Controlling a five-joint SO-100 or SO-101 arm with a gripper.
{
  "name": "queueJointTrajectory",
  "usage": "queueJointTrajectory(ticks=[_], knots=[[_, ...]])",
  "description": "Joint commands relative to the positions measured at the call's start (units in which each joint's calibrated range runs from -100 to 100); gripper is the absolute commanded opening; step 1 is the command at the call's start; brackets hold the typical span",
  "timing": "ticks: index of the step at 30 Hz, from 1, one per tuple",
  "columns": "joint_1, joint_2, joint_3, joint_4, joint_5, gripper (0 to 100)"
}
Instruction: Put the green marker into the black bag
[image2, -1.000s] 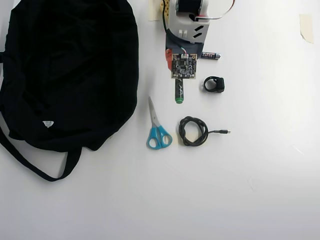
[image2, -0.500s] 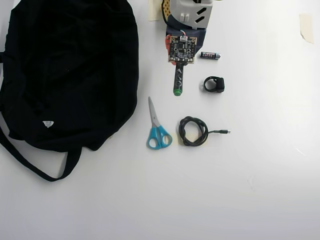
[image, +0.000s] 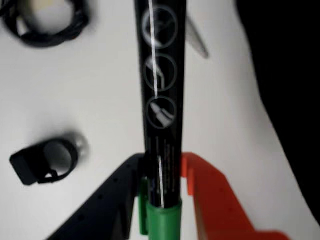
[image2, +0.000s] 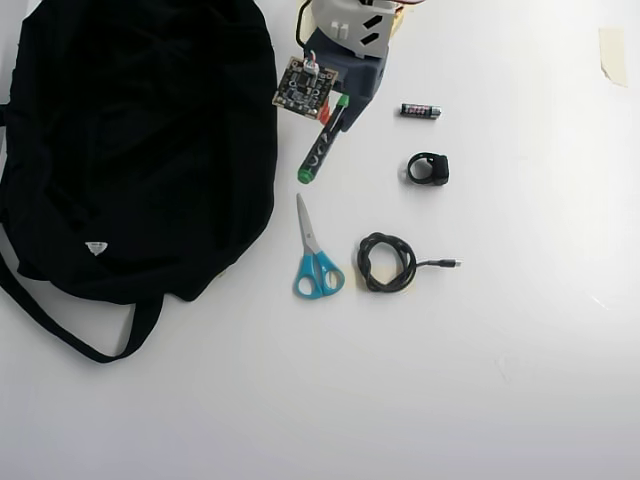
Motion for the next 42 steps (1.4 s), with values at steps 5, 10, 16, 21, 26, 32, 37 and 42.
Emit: queueJointTrajectory(ticks=[5,10,16,21,26,32,37,42], knots=[[17.7,-0.6,-4.1,-0.5,-0.9,2],[31.3,-0.5,-4.3,-2.0,-0.6,2],[39.8,14.3,-9.5,-12.3,1.2,2],[45.2,45.3,-38.3,-12.0,4.1,2],[44.4,56.8,-40.4,-11.2,3.5,3],[41.3,51.7,-41.4,-4.1,3.5,30],[27.6,31.6,-40.5,8.0,3.5,30],[9.4,30.6,-40.5,11.8,3.5,24]])
